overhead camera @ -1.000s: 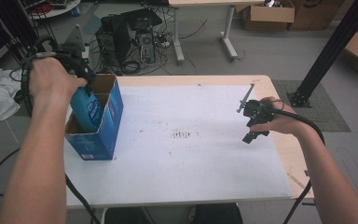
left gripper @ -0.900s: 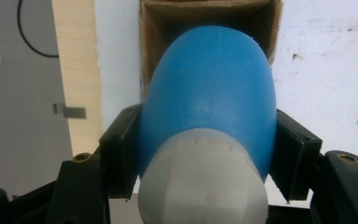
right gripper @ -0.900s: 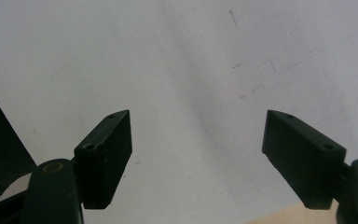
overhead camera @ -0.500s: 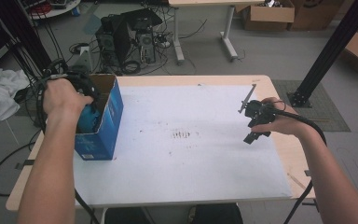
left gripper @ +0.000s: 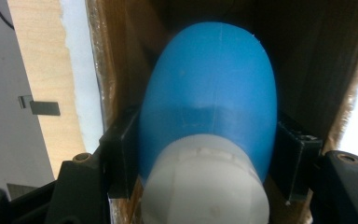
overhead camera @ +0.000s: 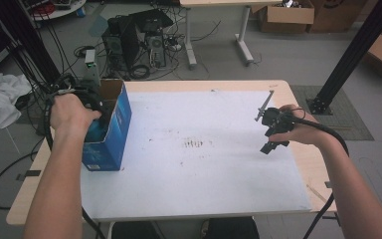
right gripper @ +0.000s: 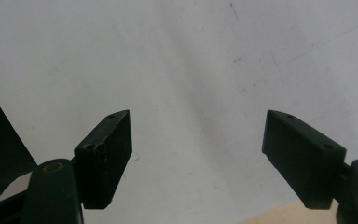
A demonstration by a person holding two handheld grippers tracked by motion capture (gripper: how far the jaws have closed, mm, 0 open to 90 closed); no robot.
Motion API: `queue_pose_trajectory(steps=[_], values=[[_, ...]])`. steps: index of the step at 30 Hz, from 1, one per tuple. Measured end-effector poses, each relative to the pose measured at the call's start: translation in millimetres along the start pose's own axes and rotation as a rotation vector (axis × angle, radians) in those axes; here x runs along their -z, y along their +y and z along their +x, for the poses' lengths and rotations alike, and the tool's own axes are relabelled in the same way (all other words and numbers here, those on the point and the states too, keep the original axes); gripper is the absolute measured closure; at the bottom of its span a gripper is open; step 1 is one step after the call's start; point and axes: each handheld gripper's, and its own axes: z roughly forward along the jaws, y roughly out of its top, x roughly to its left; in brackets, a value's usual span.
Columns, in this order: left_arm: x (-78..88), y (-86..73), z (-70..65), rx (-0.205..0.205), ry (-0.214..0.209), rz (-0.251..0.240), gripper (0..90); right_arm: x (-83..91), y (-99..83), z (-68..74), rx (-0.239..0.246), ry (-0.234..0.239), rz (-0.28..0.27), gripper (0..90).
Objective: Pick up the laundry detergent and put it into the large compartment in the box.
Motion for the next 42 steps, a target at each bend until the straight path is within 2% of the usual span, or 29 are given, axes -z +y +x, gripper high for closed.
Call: queue_pose_trajectory(steps=[6,42], values=[[-5.7,0.1,0.7,0.001,-0.008,0.004,37.2,0.8,-1.2,-1.2,-0.002,-0.001,-0.007,24.4],[-6.5,-0.2,1.3,-0.021,-0.010,0.008,36.9,0.7,-3.0,-0.5,-0.005,0.003,-0.009,24.4]])
